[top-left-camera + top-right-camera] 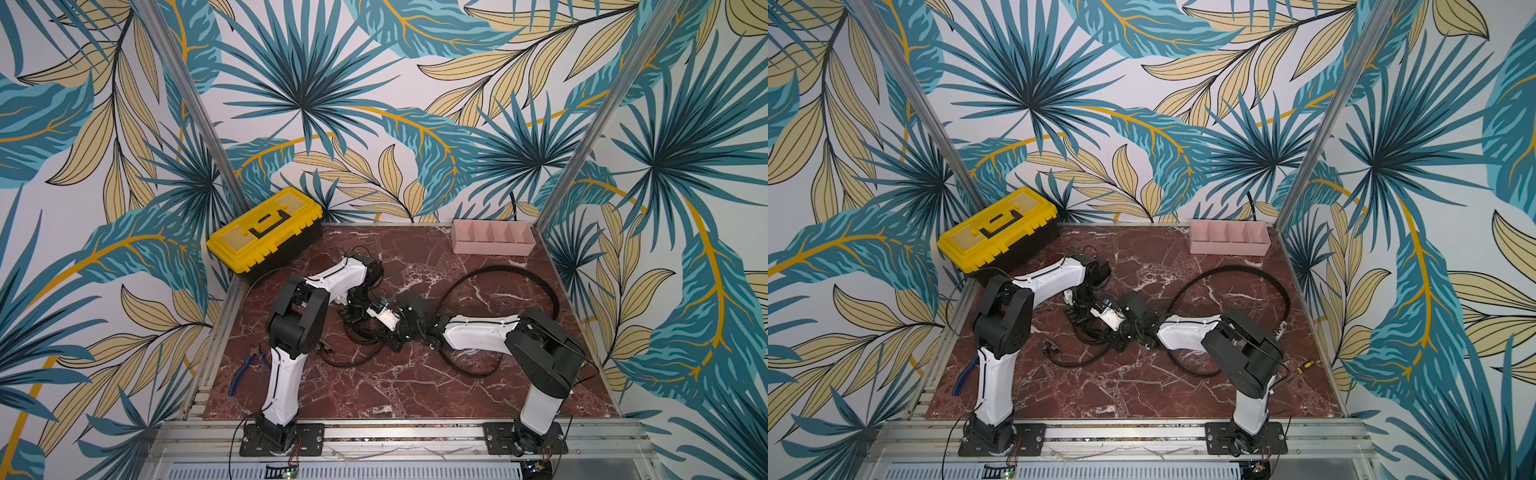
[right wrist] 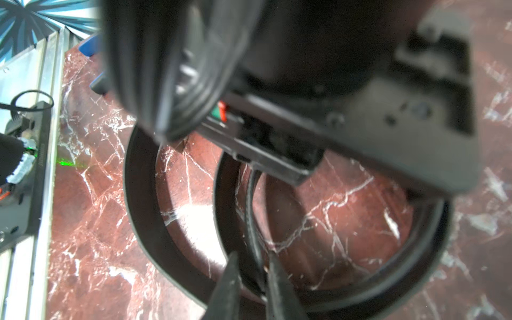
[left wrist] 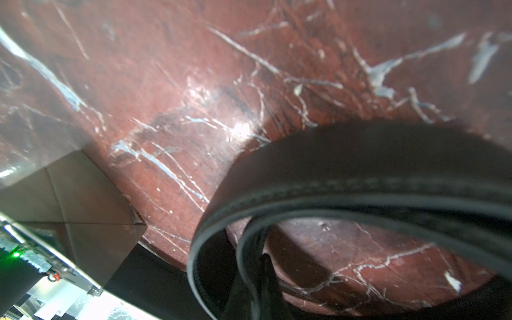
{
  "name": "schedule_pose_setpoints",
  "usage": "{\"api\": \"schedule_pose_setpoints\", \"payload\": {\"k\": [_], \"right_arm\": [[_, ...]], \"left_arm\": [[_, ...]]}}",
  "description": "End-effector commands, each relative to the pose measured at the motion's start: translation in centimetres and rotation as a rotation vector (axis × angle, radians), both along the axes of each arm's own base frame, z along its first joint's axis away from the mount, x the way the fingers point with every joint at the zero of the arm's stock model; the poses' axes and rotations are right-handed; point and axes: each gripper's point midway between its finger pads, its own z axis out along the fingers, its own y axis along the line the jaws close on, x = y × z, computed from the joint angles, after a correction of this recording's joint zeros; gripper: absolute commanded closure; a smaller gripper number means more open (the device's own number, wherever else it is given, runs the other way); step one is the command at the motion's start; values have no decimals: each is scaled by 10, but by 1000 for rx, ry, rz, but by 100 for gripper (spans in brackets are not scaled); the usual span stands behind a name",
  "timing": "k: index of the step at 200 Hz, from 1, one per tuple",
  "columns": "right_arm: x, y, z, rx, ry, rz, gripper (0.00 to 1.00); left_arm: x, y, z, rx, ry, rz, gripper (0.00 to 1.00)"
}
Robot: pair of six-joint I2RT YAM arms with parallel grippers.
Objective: Place the belts into the storage roll
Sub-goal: Roll the belt at the center of the board.
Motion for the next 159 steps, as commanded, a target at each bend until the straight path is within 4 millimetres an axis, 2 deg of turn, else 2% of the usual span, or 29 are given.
{"api": "schedule_pose_setpoints", "payload": {"k": [1,64,94,103,128,159], "right_arm": [[-6,-2,-14,-31,36,8,88],[1,-2,-7,-7,-2,-20,95],[-1,-3,-4,11,-8,-21,95],[-2,-3,-3,13,-10,-21,95],[-1,-5,-3,20,-6,-26,96],[1,-7,-1,29,-15,-37,96]], "left_arm": [[14,-17,0,-85,-48,-16,100],[17,-21,1,-115,-57,-36,100],[20,-17,11,-124,-95,-50,83],[20,-14,14,-126,-106,-49,74],[23,-5,24,-137,-141,-38,65],[21,5,36,-144,-168,-16,59]]}}
